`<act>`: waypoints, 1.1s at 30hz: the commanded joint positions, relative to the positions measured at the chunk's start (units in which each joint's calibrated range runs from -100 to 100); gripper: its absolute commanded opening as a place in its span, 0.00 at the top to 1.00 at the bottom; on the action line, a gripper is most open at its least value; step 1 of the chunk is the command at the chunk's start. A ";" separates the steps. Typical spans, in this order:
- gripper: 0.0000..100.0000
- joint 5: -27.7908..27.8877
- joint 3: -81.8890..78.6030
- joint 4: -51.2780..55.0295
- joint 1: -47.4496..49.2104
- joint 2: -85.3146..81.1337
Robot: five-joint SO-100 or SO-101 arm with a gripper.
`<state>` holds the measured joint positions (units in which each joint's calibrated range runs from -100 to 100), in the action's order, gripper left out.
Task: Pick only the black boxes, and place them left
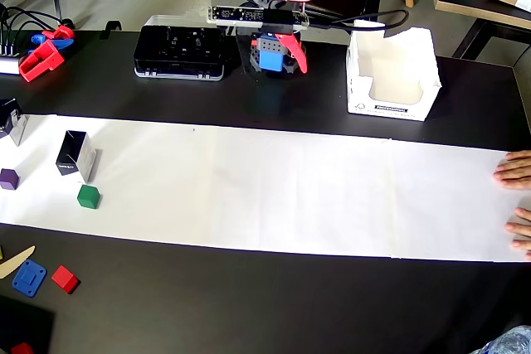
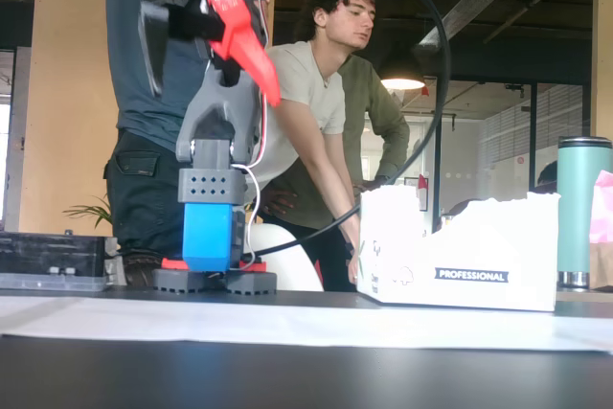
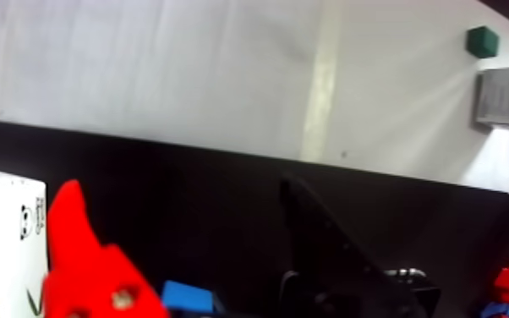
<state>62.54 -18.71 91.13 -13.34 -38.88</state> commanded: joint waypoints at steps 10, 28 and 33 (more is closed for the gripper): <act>0.50 6.25 34.14 4.50 -15.20 20.99; 0.50 11.14 60.56 3.94 -25.34 42.40; 0.50 12.20 61.26 3.62 -27.16 46.59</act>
<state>74.41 37.60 95.44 -38.53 6.97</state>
